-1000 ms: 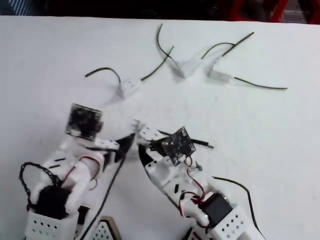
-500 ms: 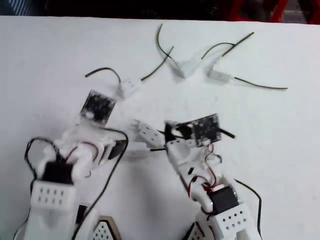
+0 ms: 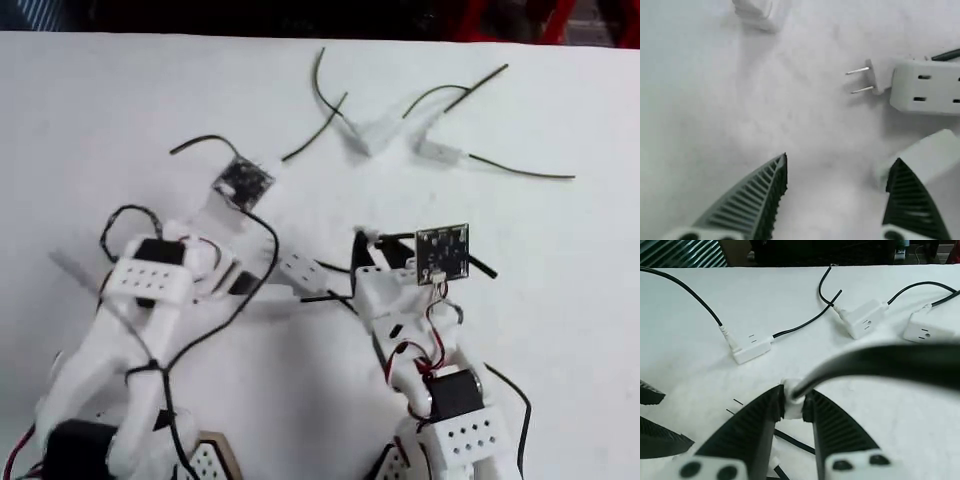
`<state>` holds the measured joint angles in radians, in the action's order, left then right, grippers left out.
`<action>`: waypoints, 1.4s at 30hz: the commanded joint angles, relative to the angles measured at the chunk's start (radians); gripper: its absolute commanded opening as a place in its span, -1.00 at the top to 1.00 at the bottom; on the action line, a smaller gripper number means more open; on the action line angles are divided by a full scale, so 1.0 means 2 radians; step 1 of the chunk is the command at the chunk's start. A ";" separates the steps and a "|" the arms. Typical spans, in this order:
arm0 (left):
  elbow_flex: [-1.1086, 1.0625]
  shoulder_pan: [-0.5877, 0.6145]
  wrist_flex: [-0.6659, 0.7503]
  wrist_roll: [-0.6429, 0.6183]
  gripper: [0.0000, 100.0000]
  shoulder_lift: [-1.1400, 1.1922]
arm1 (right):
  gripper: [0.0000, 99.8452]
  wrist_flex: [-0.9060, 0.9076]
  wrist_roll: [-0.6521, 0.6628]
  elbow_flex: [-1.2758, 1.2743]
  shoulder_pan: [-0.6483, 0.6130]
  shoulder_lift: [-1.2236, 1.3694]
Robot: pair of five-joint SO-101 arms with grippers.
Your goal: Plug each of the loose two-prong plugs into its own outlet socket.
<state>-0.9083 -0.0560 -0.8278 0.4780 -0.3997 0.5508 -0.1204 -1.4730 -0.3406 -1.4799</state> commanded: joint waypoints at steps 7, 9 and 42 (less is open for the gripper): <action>-0.062 -0.107 -0.002 0.007 0.41 -0.023 | 0.97 -0.010 -0.001 0.025 0.006 0.002; -0.071 -0.124 -0.033 0.007 0.45 -0.052 | 0.97 -0.010 -0.001 0.025 0.007 0.002; -0.090 -0.111 -0.086 0.253 0.29 -0.188 | 0.97 -0.013 -0.005 0.025 0.034 -0.003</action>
<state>-1.1201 -0.2816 -1.0196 0.9751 -0.7511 0.5493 -0.1204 -1.4730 -0.2808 -1.4799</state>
